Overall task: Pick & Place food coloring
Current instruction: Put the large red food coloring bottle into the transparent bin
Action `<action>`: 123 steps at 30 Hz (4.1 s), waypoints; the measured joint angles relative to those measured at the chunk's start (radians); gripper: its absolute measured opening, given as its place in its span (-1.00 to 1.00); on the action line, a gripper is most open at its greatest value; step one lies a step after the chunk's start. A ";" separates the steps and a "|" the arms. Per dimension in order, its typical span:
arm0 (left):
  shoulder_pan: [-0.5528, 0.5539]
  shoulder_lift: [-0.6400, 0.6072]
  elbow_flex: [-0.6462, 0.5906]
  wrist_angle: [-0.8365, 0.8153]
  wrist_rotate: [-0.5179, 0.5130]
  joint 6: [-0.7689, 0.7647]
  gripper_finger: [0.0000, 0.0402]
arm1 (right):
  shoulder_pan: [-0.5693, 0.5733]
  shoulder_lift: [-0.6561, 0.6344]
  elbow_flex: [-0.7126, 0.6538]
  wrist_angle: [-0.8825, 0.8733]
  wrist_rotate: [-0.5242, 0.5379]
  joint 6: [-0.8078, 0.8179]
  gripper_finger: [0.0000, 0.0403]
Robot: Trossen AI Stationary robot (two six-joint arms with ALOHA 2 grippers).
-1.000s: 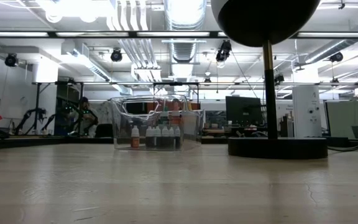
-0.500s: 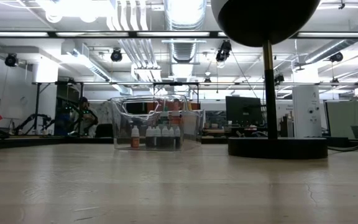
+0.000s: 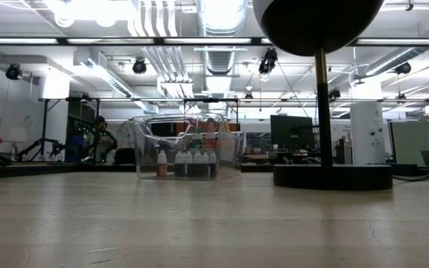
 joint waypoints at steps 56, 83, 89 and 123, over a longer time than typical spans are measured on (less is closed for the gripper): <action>0.089 -0.130 0.000 -0.377 -0.303 -0.172 -0.43 | 0.257 -0.260 0.028 -0.140 0.190 -0.126 0.41; 0.428 -0.235 -0.455 0.032 -0.175 0.002 -0.44 | 0.380 -0.381 0.020 -0.347 0.595 -0.017 0.47; 0.479 -0.236 -0.596 0.184 -0.135 0.065 -0.44 | 0.380 -0.415 0.020 -0.478 0.704 0.168 0.52; 0.589 0.044 -0.807 0.777 -0.035 0.168 -0.44 | 0.380 -0.509 0.024 -0.454 0.802 0.186 0.54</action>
